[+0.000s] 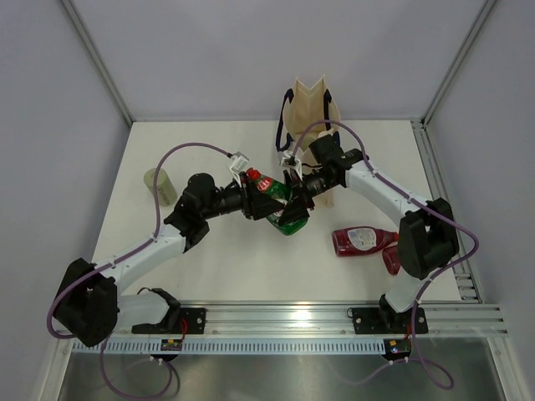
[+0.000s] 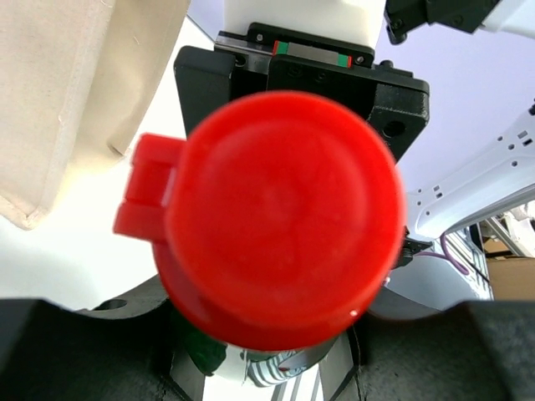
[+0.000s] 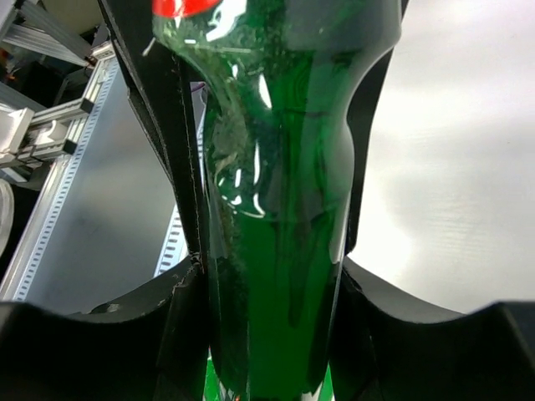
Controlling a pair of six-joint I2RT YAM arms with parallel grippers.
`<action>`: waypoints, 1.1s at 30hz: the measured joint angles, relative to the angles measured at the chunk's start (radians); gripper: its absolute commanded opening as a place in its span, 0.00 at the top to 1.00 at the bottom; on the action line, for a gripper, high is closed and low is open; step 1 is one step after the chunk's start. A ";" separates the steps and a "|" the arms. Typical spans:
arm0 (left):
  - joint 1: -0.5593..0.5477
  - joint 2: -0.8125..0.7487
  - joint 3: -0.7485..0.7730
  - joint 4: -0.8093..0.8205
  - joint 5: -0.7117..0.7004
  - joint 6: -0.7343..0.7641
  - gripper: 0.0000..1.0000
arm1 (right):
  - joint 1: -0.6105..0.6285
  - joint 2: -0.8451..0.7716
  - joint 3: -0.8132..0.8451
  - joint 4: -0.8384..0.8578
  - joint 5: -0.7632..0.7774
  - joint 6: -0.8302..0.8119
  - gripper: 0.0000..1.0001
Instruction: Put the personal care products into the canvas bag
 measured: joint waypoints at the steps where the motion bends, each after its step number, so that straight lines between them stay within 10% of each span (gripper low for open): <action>1: 0.003 -0.009 -0.002 -0.007 0.000 0.003 0.90 | 0.004 -0.011 -0.010 0.032 0.008 0.033 1.00; 8: 0.020 -0.072 -0.002 -0.021 -0.005 0.016 0.91 | 0.021 -0.087 -0.042 0.196 0.052 0.191 1.00; 20: 0.041 -0.085 -0.003 -0.048 -0.008 0.019 1.00 | 0.018 -0.090 -0.040 0.197 0.079 0.247 0.01; 28: 0.053 -0.085 -0.003 -0.102 -0.013 0.048 1.00 | 0.016 -0.091 -0.039 0.155 0.109 0.212 0.03; 33: 0.054 -0.085 -0.003 -0.105 -0.007 0.051 1.00 | 0.016 -0.080 -0.028 0.156 0.102 0.206 0.38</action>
